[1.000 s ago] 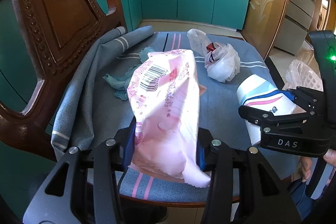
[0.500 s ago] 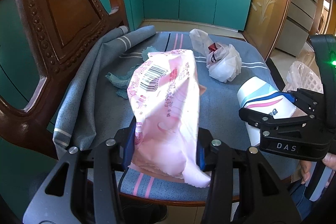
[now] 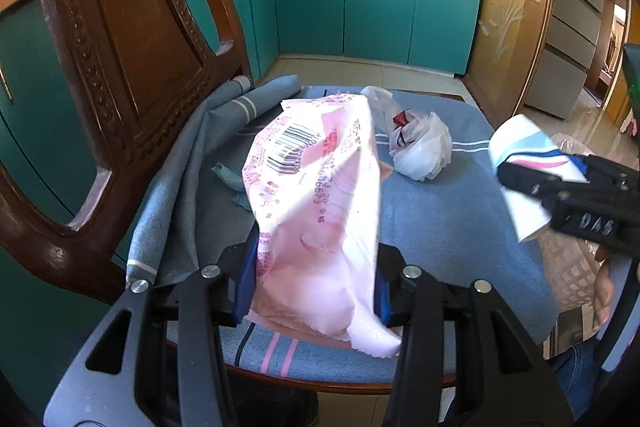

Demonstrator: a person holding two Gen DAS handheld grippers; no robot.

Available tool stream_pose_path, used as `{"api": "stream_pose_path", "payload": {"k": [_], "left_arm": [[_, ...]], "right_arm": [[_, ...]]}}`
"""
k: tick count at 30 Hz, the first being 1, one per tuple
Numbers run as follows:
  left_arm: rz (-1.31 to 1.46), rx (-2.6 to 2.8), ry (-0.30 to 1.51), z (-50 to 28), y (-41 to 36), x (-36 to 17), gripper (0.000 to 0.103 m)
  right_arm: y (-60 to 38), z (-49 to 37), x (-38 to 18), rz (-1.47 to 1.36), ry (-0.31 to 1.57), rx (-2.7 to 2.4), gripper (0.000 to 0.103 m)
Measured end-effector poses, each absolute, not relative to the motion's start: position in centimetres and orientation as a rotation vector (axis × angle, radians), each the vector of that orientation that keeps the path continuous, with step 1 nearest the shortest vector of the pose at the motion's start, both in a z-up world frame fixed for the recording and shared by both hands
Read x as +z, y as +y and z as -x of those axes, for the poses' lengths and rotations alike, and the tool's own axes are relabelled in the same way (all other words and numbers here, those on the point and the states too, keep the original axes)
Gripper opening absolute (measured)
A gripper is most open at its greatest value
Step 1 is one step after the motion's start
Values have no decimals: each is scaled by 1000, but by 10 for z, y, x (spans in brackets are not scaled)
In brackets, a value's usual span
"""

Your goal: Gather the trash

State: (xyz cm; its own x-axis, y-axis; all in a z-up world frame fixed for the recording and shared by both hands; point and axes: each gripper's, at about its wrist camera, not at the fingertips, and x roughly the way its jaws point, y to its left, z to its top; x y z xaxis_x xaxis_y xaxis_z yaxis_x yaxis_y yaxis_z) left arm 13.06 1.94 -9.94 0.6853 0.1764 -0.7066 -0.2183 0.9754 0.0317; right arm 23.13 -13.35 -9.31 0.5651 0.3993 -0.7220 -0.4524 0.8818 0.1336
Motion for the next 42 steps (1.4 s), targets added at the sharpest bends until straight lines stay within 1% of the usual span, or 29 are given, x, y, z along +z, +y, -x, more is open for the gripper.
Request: {"api": "stream_pose_path", "payload": {"k": [7,14,25,30,33,38,40,42], "left_arm": [[43,197,781,-129,10,-95,47],[25,142,789,-137,-7,-98,47],[5,91,799,-138,-27,-102,47],[7,60,793,-141,-36,-97,47],[5,9,786,-147,-53,-93,47],[-1,-85,778,-159,-86,-88,47],[-4,-128,775,-165,-101,-86,47],[-10,-174,776,-172,-118,-86,47]], "right_arm": [[-165,-232,-81,5,804,451,74],[-221,-230,-71,-84,765,340,74],[-321,-230,-86,-317,816,105,74],[-328,-224,-98,-262,865,17,74],[-325,-225,-107,-199,914,-8,74],[-325,-229,-125,-169,1002,-29,75],[-330,-227,-125,-191,998,-45,76],[-339,-225,-122,-235,975,-69,83]]}}
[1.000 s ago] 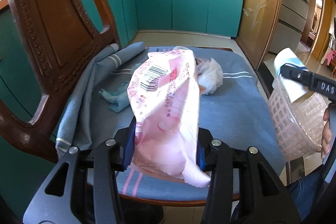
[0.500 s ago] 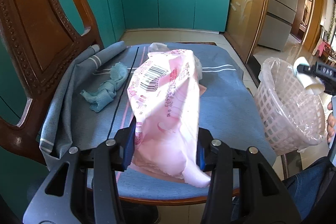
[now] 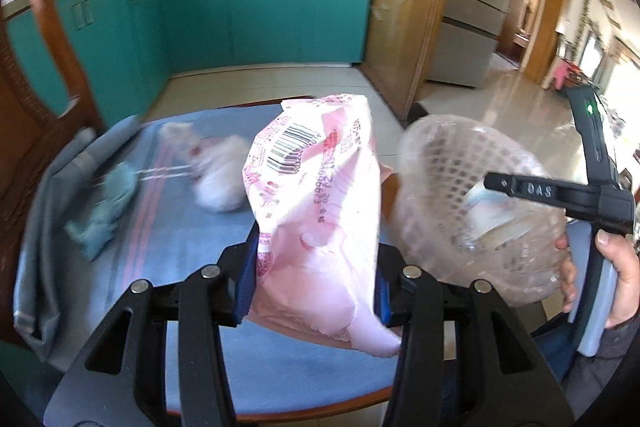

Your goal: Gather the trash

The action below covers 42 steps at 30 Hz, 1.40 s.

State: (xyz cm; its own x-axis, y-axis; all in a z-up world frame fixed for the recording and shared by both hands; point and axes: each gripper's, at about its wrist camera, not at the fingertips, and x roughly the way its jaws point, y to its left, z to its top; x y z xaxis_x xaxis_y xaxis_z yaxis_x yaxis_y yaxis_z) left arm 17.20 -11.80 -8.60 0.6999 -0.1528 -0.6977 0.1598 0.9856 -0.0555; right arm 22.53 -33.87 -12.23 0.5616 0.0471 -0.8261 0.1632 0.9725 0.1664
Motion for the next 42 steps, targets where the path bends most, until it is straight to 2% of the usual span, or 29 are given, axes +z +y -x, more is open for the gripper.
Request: {"api": "stream_pose_path", "payload": {"k": [11,17,19,27,34,39,42], "left_arm": [[-17,-442,831,-200,-207,-101,48],[-68,-541,816,-198,-245,-104,70],[-90,-537,800,-196,-249,-106,81],[-100,-458,792,-196,-233,-108,85],[-103,-254,782,-201,-167,-107,86],[-70,77,772,-208,-57,-103,86],[-3,224,814,-217,10,-109,85]], "right_arm": [[-426,-192,-100,-633,703,-279,88],[-436,-188,-100,-670,680,-293,88],[-436,-188,-100,-670,687,-299,88],[-426,-196,-100,-642,718,-278,88],[-408,-206,-98,-612,730,-240,88],[-354,-225,-87,-474,732,-63,88],[-306,-253,-88,-417,808,112,88]]}}
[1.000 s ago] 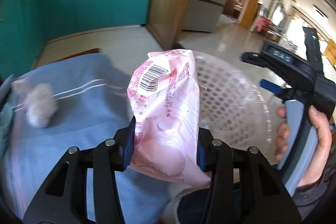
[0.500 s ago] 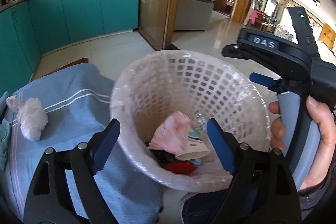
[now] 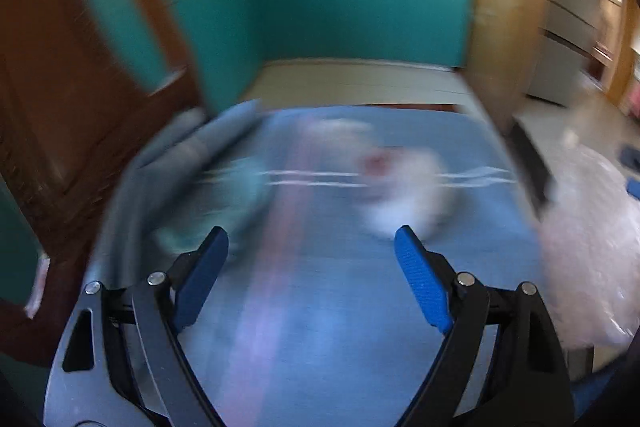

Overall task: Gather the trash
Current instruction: 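Grasp the white plastic bag with the right tool while the left tool reaches for the blue cloth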

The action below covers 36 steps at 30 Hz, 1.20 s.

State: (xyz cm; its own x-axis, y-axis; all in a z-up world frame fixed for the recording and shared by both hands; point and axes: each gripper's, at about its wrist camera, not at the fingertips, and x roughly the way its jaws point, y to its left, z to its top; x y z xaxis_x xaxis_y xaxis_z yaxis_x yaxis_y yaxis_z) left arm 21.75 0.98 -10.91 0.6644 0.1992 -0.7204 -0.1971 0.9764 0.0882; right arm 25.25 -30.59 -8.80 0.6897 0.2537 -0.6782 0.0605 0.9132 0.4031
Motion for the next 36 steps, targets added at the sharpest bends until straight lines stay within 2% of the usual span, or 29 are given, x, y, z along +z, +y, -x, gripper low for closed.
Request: {"api": "stream_pose_path", "payload": {"k": [9,14,16,18,20,22,23,25,26,27,28,31,36], "left_arm": [[-10,262,963,-243,67,-153,85],[9,256,992,-242,74,-164,85],[17,255,987,-243,79,-165,85],[30,253,981,-244,82,-165,85],[42,242,968,-248,83,-165,85],[49,223,962,-256,81,-167,85],[45,219,971,-259,79,-170,82],[28,229,991,-263,77,-174,64],[32,236,984,-263,77,-173,60],[40,237,983,-264,78,-173,45],[46,245,981,-262,79,-172,38],[103,226,974,-253,81,-167,33],[120,183,965,-230,69,-161,32]], "right_arm": [[-110,-317,-105,-67,958,487,88],[-63,-337,-132,6,985,515,88],[-60,-337,-144,26,1004,516,81],[-62,-335,-150,40,1018,511,53],[-69,-333,-151,20,1035,532,45],[-77,-328,-148,4,1029,532,44],[-82,-325,-146,-3,1024,524,44],[-94,-318,-143,-28,1018,517,44],[-96,-315,-142,-40,1016,522,43],[-104,-309,-139,-55,1013,528,43],[-109,-304,-136,-59,1012,528,43],[-118,-291,-130,-26,998,517,43],[-125,-278,-122,-27,976,527,43]]}}
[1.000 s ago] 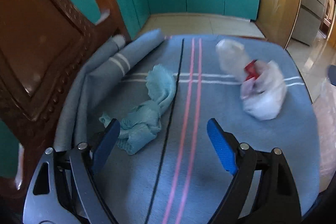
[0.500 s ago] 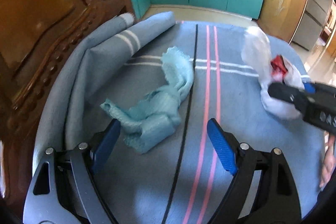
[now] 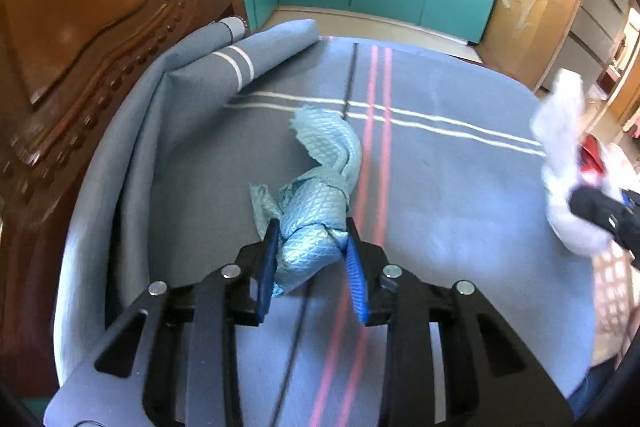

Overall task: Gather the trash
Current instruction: 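Grasp the white plastic bag with the right tool while the left tool reaches for the blue cloth, then grasp the light blue cloth with the left tool while the right tool holds the white bag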

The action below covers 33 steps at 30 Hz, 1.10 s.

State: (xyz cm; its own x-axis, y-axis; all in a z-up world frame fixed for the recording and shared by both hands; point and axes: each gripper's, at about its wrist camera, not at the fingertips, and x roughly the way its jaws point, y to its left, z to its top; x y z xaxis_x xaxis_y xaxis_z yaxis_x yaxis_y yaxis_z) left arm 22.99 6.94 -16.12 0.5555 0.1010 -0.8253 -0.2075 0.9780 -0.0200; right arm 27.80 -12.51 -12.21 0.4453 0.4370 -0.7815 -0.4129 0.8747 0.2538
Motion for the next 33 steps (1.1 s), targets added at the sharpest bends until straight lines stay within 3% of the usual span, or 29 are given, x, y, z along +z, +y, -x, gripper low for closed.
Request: {"api": "stream_pose_path", "payload": {"k": [8,21,26,28,31,33], "left_arm": [[54,102,945,-170,32,-142,32],[53,102,958,-156,21,-141,33],[90,107,967,-155,26,-146,40],[112,99,970,-155,28,-148,57],[139,96,968,-157,31,-151,64],[127,96,976,-159,29,-154,66]], "right_arm": [[-134,-264,-112,-18,935,516,43],[-142,-253,-108,-16,922,509,44],[-136,-248,-113,14,948,523,44],[-132,-246,-117,30,960,530,44],[-125,-244,-125,61,981,533,44],[-121,-244,-130,79,989,525,51]]}}
